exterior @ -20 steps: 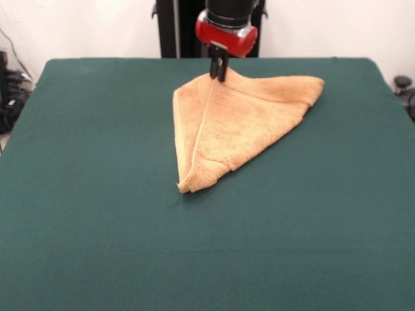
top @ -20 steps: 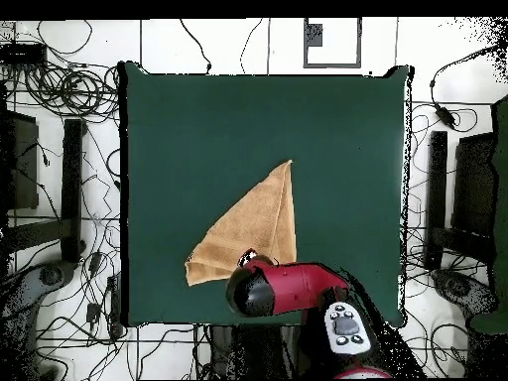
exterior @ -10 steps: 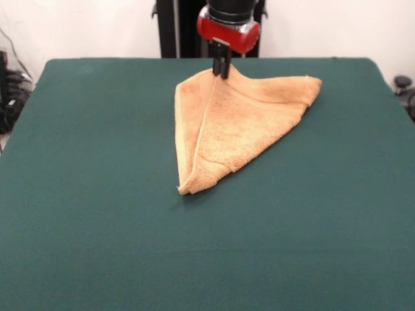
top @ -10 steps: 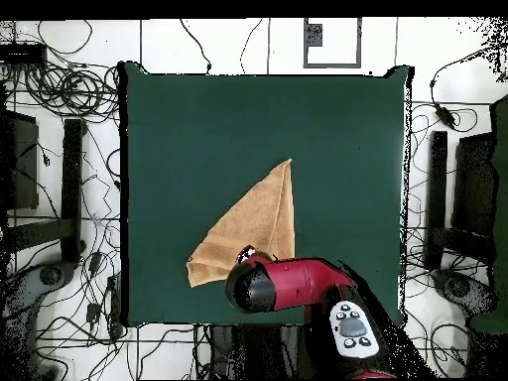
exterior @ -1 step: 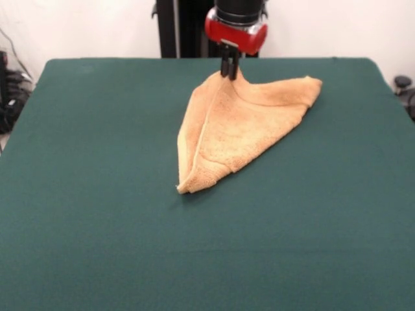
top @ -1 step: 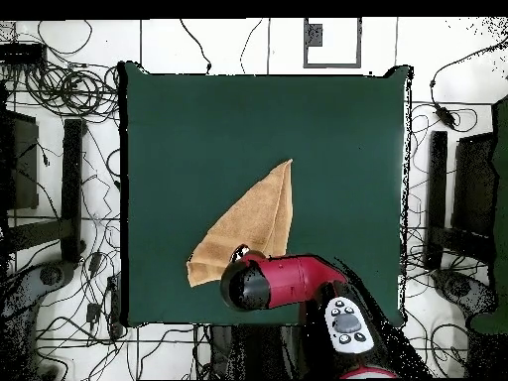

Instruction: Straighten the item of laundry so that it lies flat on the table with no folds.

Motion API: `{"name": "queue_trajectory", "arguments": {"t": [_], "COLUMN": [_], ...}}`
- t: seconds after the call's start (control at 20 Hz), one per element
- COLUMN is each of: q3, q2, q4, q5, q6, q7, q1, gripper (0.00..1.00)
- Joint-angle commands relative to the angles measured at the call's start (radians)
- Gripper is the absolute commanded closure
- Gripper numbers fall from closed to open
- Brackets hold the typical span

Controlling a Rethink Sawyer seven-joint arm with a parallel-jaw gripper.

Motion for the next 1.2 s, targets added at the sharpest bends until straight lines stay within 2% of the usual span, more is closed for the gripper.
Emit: {"name": "queue_trajectory", "arguments": {"t": [0.05,0.5,0.6,0.75,0.9,1.05,1.2], "q3": [0.125,0.133,0.168,0.133,0.169,0.147,0.158], "q2": [-0.009,-0.031,-0.031,-0.034,-0.034,-0.038,-0.051], "q4": [-0.022,-0.056,-0.031,-0.062,-0.038,-0.066,-0.058], "q5": [0.036,0.071,0.084,0.067,0.092,0.074,0.086], "q6": [0.175,0.317,0.282,0.324,0.29,0.331,0.343], "q7": [-0.091,-0.087,-0.09,-0.073,-0.075,-0.079,-0.085], "q1": [0.005,0.018,-0.016,0.027,-0.007,0.021,0.014], "gripper": [1.0,1.0,1.0,1.0,1.0,1.0,1.0]}}
